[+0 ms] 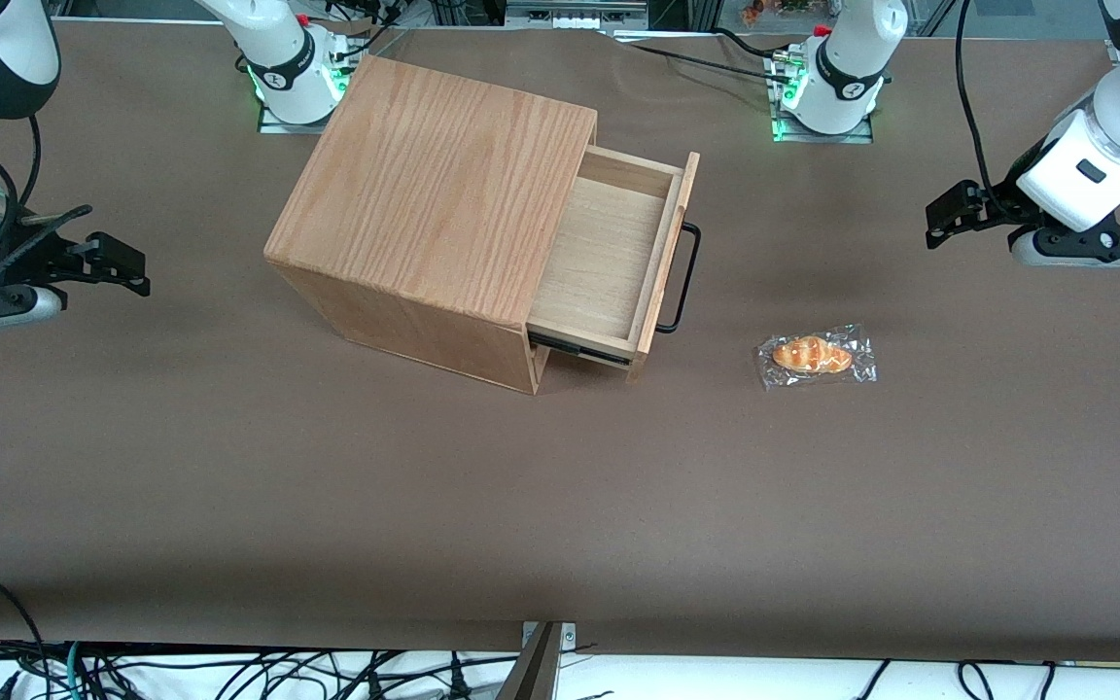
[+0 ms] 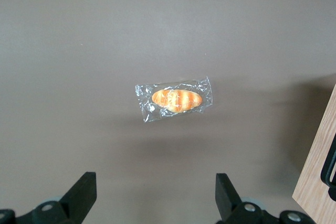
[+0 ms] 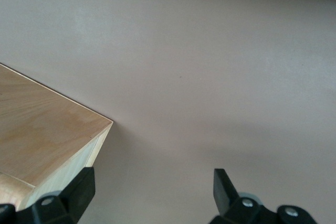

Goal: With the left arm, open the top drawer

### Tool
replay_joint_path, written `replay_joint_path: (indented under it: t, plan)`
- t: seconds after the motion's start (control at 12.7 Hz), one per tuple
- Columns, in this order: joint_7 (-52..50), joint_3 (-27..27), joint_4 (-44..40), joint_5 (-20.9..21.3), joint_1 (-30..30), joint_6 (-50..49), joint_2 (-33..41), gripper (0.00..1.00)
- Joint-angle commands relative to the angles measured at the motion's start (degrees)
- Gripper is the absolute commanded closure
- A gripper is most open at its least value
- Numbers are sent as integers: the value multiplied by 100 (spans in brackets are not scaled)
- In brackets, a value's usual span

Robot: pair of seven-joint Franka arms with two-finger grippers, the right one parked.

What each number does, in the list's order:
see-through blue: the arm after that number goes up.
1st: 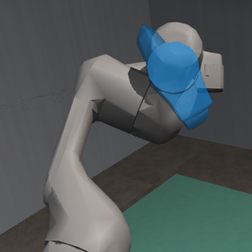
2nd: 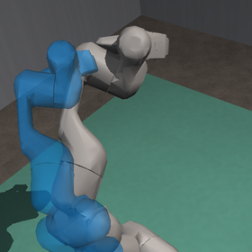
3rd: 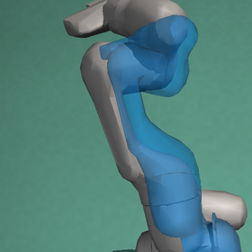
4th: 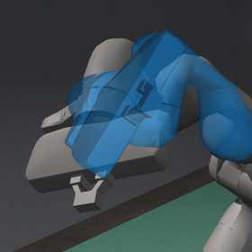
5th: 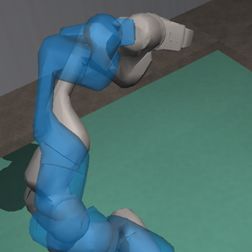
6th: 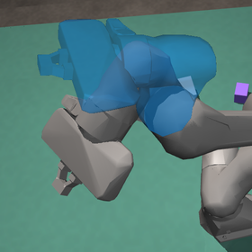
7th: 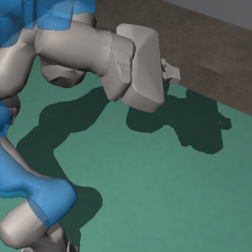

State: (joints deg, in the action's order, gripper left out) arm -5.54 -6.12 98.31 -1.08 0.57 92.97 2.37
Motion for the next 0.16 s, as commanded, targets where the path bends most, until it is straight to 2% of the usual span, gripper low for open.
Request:
replay_joint_path:
  t: [0.0, 0.08]
  plan:
    - [-34, -47, -40, -138, 75, -121, 53, 0]
    - [-34, -47, -40, -138, 75, -130, 62, 0]
